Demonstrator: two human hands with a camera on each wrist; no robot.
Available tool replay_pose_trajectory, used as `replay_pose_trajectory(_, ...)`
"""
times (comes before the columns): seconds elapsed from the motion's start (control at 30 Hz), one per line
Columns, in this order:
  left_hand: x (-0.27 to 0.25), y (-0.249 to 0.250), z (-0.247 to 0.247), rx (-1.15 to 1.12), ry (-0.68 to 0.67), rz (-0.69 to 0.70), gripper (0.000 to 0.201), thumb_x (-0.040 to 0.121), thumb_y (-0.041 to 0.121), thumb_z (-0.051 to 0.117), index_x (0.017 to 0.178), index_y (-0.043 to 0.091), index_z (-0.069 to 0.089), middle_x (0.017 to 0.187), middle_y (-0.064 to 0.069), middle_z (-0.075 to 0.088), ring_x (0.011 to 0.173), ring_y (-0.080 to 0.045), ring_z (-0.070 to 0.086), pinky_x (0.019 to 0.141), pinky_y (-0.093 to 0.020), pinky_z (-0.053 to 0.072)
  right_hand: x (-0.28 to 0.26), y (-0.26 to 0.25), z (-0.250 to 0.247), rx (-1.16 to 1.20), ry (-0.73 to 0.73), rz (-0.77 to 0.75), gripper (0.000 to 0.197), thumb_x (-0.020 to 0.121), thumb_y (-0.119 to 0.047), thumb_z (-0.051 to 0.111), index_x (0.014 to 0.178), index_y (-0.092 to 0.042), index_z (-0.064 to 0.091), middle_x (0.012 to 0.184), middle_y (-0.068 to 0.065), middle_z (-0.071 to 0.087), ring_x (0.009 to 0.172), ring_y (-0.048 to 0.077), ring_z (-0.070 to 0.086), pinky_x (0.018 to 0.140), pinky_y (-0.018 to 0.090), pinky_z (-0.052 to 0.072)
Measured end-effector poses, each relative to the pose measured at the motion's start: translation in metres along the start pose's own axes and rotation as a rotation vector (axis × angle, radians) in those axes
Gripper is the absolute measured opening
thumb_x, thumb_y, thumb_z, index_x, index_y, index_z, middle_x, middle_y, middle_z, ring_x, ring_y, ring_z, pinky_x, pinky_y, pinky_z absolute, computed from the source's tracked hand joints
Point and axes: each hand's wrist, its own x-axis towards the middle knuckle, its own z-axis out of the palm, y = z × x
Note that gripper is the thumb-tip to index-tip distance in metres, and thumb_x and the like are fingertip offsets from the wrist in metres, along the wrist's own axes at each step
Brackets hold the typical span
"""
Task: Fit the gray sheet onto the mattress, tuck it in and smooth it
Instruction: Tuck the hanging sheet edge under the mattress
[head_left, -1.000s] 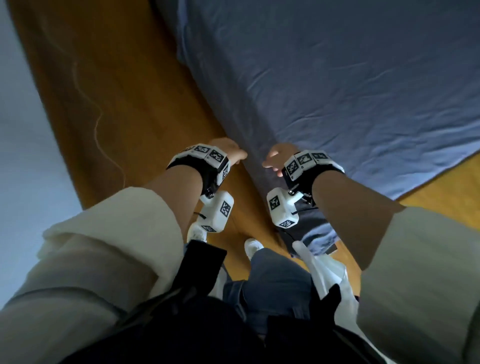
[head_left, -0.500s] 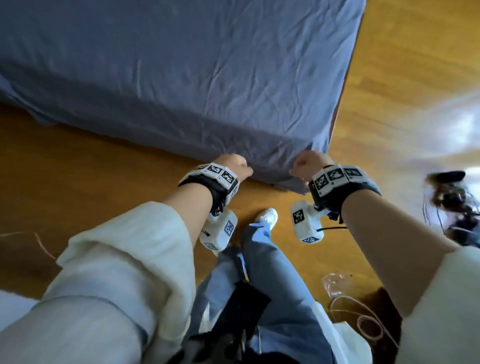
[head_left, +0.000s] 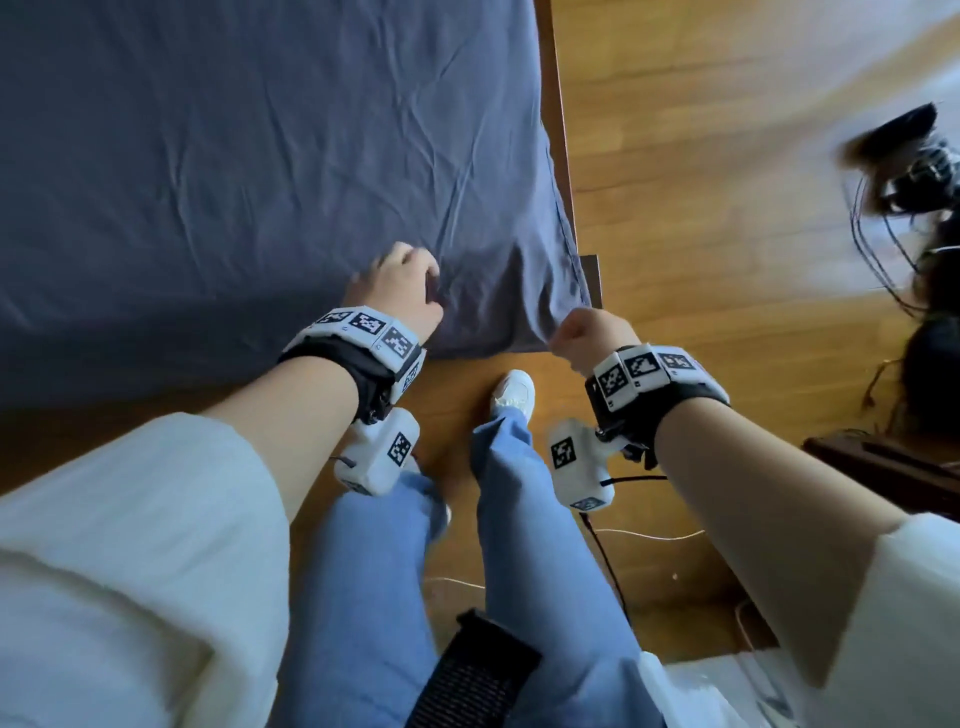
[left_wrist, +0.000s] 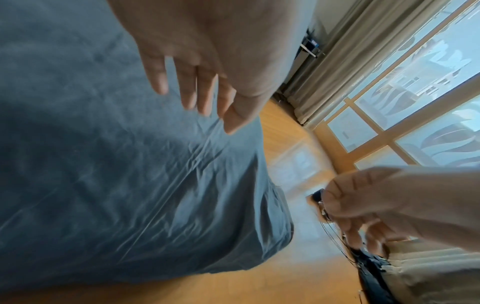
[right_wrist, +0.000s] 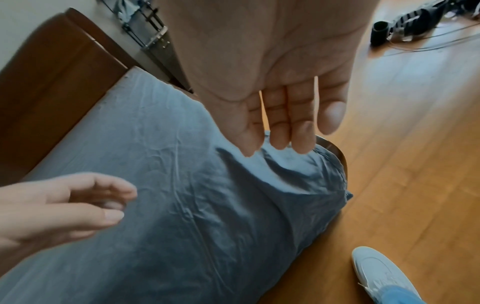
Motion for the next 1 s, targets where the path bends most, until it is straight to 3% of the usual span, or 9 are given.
replay_pose_trajectory(0.07,0.028,-0.001,0.0,-0.017,0.071,0.005,0.058,0.081,0.013,0.063,0.134,0.021,0.041,0.153,0.0,0.023,0.139,-0.026,0.026,0.108,-0.04,0.026,0.017,0.006,0.004,0.048,0.015,0.039,0.007,0.085,-0.015,0.055,0.088,-0.012,0.06,0.1,0.013,0.066,0.093,0.031,0.062,0.076,0.032,0.047)
replay_pose_trajectory(0.17,0.072,-0.004,0.003,0.025,0.065,0.005,0.086,0.077,0.022,0.072,0.146,0.028,0.022,0.159,0.003,-0.002,0.147,-0.022,-0.002,0.116,-0.045,0.012,0.047,0.012,0.012,0.144,0.077,0.085,0.023,0.083,-0.023,0.061,0.105,-0.016,0.057,0.114,0.01,0.061,0.101,0.028,0.058,0.076,0.028,0.041)
replay_pose_trajectory(0.27,0.102,-0.008,0.012,0.067,0.063,-0.003,0.095,0.069,0.029,0.079,0.145,0.034,0.022,0.159,0.008,-0.001,0.148,-0.019,-0.002,0.117,-0.05,0.007,0.075,0.01,0.023,0.245,0.187,0.128,0.044,0.081,-0.026,0.065,0.12,-0.015,0.048,0.125,0.01,0.051,0.106,0.026,0.055,0.08,0.029,0.041)
replay_pose_trajectory(0.4,0.106,-0.015,0.018,0.095,0.102,0.038,0.092,0.067,0.032,0.08,0.143,0.035,0.028,0.159,0.007,0.005,0.147,-0.021,0.003,0.117,-0.049,0.011,0.099,-0.01,0.044,0.359,0.291,0.167,0.077,0.07,-0.032,0.078,0.131,-0.018,0.035,0.133,0.011,0.033,0.123,0.028,0.042,0.101,0.036,0.038)
replay_pose_trajectory(0.53,0.106,-0.018,0.02,0.122,0.095,0.064,0.092,0.07,0.036,0.077,0.145,0.034,0.023,0.159,0.006,0.001,0.147,-0.022,0.001,0.117,-0.05,0.01,0.113,-0.026,0.058,0.325,0.36,0.225,0.076,0.065,-0.028,0.081,0.125,-0.01,0.039,0.132,0.014,0.033,0.123,0.031,0.038,0.099,0.038,0.036)
replay_pose_trajectory(0.67,0.105,-0.019,0.023,0.113,0.113,0.067,0.092,0.07,0.035,0.076,0.145,0.034,0.022,0.159,0.007,0.001,0.148,-0.02,0.0,0.117,-0.05,0.009,0.119,-0.026,0.06,0.293,0.368,0.276,0.037,0.082,-0.029,0.066,0.106,-0.005,0.052,0.127,0.017,0.034,0.113,0.035,0.046,0.092,0.043,0.042)
replay_pose_trajectory(0.87,0.103,-0.019,0.023,0.103,0.127,0.089,0.094,0.071,0.036,0.076,0.146,0.034,0.02,0.159,0.006,0.0,0.148,-0.02,0.0,0.116,-0.051,0.009,0.118,-0.013,0.053,0.333,0.325,0.169,0.022,0.086,-0.026,0.06,0.086,-0.004,0.059,0.096,0.011,0.04,0.08,0.024,0.045,0.068,0.029,0.036)
replay_pose_trajectory(0.93,0.101,-0.018,0.02,0.082,0.097,0.095,0.093,0.072,0.033,0.075,0.146,0.033,0.02,0.16,0.005,-0.003,0.148,-0.021,-0.003,0.117,-0.05,0.007,0.113,-0.007,0.053,0.392,0.301,0.145,0.018,0.087,-0.026,0.059,0.08,-0.01,0.053,0.086,0.009,0.048,0.078,0.022,0.047,0.065,0.026,0.032)
replay_pose_trajectory(1.0,0.098,-0.02,0.015,0.004,0.094,0.133,0.082,0.073,0.026,0.075,0.142,0.029,0.031,0.159,0.0,0.003,0.147,-0.024,0.004,0.117,-0.044,0.012,0.11,-0.001,0.058,0.488,0.297,0.124,0.018,0.088,-0.026,0.06,0.08,-0.013,0.051,0.082,0.008,0.054,0.078,0.021,0.05,0.066,0.026,0.033)
